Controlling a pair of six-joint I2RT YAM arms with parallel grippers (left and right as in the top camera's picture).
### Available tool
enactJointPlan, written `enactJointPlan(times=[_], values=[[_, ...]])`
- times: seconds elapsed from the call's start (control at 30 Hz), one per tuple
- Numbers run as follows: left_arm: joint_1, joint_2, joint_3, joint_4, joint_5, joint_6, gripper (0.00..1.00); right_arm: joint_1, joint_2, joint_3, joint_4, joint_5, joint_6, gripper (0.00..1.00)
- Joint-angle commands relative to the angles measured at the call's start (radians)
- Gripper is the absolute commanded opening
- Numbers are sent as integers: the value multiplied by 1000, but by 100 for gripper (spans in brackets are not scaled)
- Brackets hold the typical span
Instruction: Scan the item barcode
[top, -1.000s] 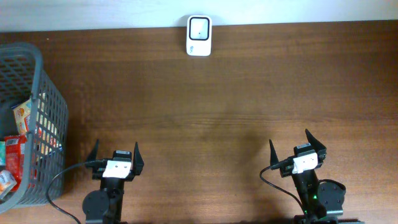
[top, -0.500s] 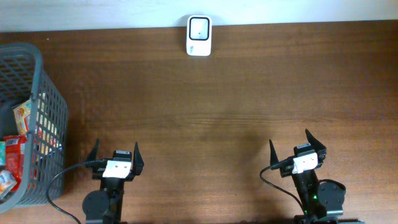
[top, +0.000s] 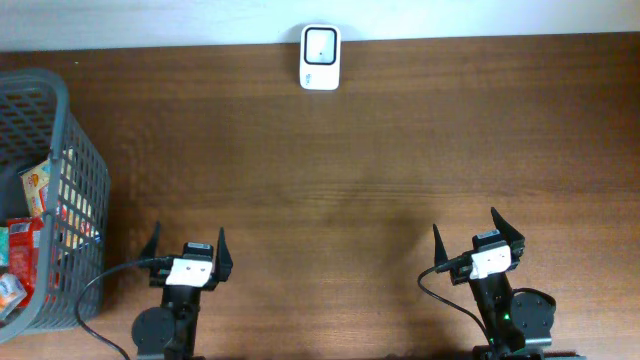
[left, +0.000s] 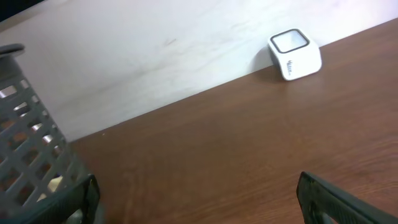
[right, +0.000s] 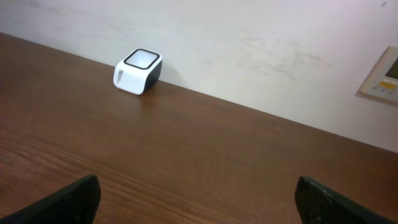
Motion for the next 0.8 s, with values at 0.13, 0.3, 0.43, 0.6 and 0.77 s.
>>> enactJointPlan(times=[0.13, 0.3, 0.43, 0.6, 0.77], values=[[-3, 5, 12, 12, 75, 12, 99, 2, -7, -8, -3, 2, 7, 99], [-3, 90, 95, -39, 114, 13, 99, 2, -7, -8, -3, 2, 7, 99], [-3, 230, 219, -67, 153, 13, 99, 2, -7, -8, -3, 2, 7, 99], [-3, 410, 372, -86, 224, 13, 99, 2, -7, -8, -3, 2, 7, 99], [-3, 584, 555, -170, 293, 16, 99, 2, -7, -8, -3, 2, 7, 99]])
